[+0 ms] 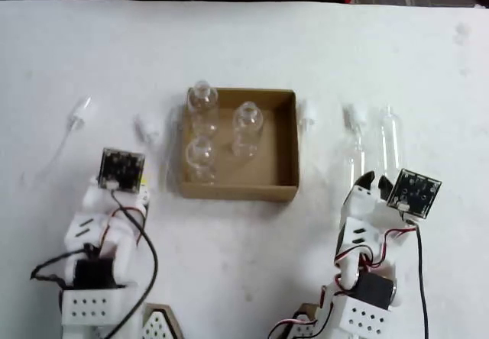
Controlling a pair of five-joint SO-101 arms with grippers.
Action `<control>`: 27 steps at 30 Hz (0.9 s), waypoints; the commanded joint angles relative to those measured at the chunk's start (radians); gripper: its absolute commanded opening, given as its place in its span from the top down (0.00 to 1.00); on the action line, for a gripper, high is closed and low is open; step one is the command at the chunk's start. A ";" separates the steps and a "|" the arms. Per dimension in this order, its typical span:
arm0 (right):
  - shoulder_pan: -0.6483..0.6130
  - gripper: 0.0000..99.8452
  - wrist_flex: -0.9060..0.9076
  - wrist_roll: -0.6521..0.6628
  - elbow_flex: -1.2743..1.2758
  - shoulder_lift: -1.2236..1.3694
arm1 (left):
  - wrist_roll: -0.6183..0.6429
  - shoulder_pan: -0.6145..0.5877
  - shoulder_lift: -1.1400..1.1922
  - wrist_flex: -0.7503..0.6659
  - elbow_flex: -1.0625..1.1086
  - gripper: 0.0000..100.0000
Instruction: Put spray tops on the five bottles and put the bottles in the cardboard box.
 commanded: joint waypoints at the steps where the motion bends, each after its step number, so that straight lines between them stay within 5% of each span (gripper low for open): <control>1: -0.018 0.94 0.004 0.000 0.008 -0.004 | -0.008 -0.030 0.278 -0.137 -0.129 0.97; 6: -0.027 0.94 -0.004 -0.005 0.008 -0.005 | 0.023 -0.073 0.492 -0.273 -0.163 0.97; 12: 0.136 0.94 -0.090 -0.009 -0.029 -0.005 | 0.046 -0.067 0.499 -0.278 -0.155 0.97; 21: 0.140 0.94 -0.107 0.009 -0.037 -0.007 | 0.043 -0.002 0.501 -0.285 -0.130 0.97; 27: 0.116 0.94 -0.202 0.308 -0.040 -0.005 | 0.043 -0.002 0.501 -0.285 -0.129 0.97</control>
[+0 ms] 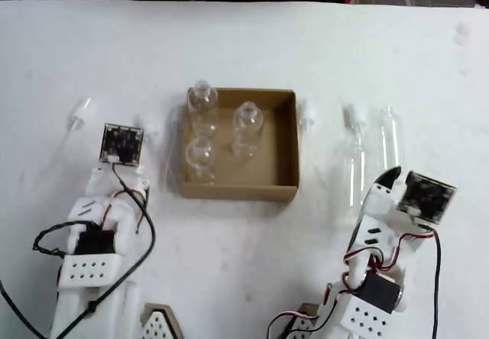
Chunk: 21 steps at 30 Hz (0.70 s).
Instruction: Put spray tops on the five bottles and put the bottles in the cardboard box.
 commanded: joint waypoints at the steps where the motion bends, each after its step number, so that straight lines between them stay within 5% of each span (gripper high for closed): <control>1: -0.024 0.94 -0.038 0.115 -0.040 -0.005 | 0.009 0.016 0.007 -0.029 -0.023 0.97; 12: -0.308 0.94 0.219 0.206 -0.354 0.085 | 0.009 0.016 0.005 -0.029 -0.023 0.97; 21: -0.269 0.94 0.367 0.212 -0.868 0.742 | 0.009 0.024 0.005 -0.029 -0.021 0.97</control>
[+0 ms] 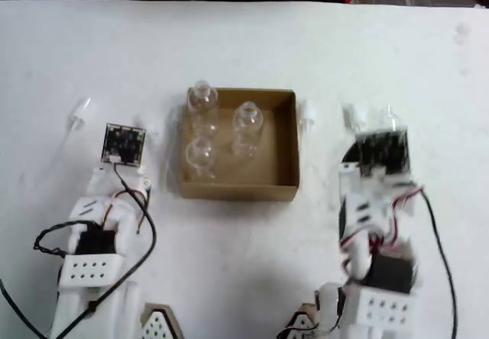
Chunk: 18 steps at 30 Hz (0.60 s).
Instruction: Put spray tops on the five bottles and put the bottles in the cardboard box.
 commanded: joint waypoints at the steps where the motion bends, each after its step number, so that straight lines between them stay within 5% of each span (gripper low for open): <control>1: 0.008 0.94 0.130 0.020 -0.305 0.320 | 0.009 0.015 0.005 -0.029 -0.021 0.97; 10: 0.005 0.94 0.553 0.021 -0.970 0.977 | 0.009 0.015 0.005 -0.029 -0.021 0.97; 18: -0.013 0.94 0.727 0.021 -1.361 1.471 | 0.009 0.015 0.005 -0.029 -0.021 0.97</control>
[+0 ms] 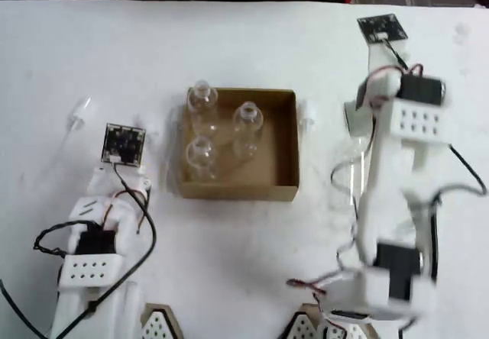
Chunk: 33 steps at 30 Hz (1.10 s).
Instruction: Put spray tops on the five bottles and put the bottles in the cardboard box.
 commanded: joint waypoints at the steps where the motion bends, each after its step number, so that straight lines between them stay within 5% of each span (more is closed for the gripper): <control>1: -0.010 0.94 0.058 0.011 -0.187 0.191 | 0.009 0.015 0.005 -0.029 -0.021 0.97; 11: -0.010 0.81 0.166 0.011 -0.543 0.549 | 0.009 0.015 0.005 -0.029 -0.021 0.97; 33: 0.053 0.84 0.163 0.060 -0.598 0.722 | 0.009 0.016 0.005 -0.054 -0.017 0.97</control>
